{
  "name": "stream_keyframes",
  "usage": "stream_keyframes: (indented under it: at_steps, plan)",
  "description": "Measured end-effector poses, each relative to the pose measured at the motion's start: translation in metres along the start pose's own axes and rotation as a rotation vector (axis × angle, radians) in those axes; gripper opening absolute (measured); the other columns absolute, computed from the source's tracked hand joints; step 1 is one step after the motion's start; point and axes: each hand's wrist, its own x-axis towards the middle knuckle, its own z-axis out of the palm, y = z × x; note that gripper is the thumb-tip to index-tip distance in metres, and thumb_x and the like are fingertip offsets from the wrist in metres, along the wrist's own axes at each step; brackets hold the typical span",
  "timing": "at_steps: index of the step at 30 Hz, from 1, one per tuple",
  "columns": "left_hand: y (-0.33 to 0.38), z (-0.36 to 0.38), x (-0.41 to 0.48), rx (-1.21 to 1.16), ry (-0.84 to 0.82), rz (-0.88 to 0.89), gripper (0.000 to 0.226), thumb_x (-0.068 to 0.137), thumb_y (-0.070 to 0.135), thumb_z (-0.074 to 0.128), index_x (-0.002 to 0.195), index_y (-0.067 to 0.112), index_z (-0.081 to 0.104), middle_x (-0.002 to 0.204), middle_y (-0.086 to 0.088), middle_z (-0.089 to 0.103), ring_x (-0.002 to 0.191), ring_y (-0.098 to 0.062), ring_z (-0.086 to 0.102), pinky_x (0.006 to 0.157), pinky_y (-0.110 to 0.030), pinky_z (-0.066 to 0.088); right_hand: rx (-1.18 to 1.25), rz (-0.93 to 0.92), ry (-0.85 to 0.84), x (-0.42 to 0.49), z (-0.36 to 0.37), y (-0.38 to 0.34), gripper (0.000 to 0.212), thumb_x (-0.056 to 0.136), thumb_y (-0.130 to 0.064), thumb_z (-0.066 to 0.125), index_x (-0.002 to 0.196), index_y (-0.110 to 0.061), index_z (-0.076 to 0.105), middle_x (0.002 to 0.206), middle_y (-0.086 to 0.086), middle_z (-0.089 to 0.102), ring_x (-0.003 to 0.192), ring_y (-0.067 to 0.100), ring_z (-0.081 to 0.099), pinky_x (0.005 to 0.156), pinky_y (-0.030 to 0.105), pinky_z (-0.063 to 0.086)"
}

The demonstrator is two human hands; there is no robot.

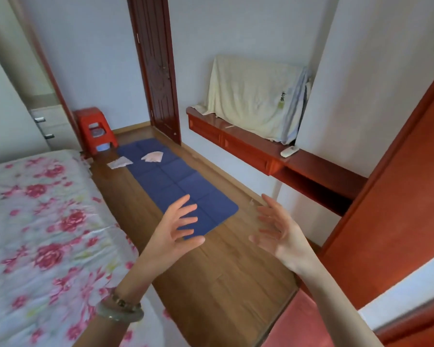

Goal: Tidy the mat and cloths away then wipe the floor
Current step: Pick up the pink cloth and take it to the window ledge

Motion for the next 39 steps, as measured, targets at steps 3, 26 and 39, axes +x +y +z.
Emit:
stream_keyframes:
  at_steps: [3, 26, 39]
  plan:
    - [-0.013, -0.004, 0.045, 0.028, 0.065, 0.001, 0.086, 0.070, 0.031, 0.084, 0.140, 0.034, 0.034, 0.135, 0.008, 0.051, 0.119, -0.010, 0.055, 0.094, -0.027, 0.050, 0.015, -0.004, -0.049, 0.063, -0.002, 0.021, 0.084, 0.071, -0.017, 0.080, 0.136, -0.042, 0.035, 0.126, -0.010, 0.053, 0.114, 0.002, 0.053, 0.094, 0.031, 0.050]
    - [-0.100, -0.111, 0.326, 0.172, 0.586, -0.205, 0.076, 0.073, 0.031, 0.078, 0.137, 0.029, 0.038, 0.131, 0.011, 0.051, 0.111, -0.001, 0.057, 0.082, -0.016, 0.050, 0.156, -0.059, -0.548, 0.509, 0.092, 0.081, 0.076, 0.079, -0.011, 0.073, 0.139, -0.035, 0.033, 0.132, -0.011, 0.050, 0.120, 0.005, 0.050, 0.093, 0.023, 0.049]
    - [-0.168, -0.371, 0.491, 0.219, 0.615, -0.239, 0.063, 0.082, 0.015, 0.071, 0.131, 0.038, 0.038, 0.125, 0.022, 0.049, 0.106, 0.009, 0.055, 0.074, -0.007, 0.048, 0.196, -0.048, -0.533, 0.735, 0.294, 0.052, 0.076, 0.077, -0.010, 0.074, 0.136, -0.036, 0.035, 0.126, -0.015, 0.052, 0.117, 0.003, 0.052, 0.086, 0.014, 0.050]
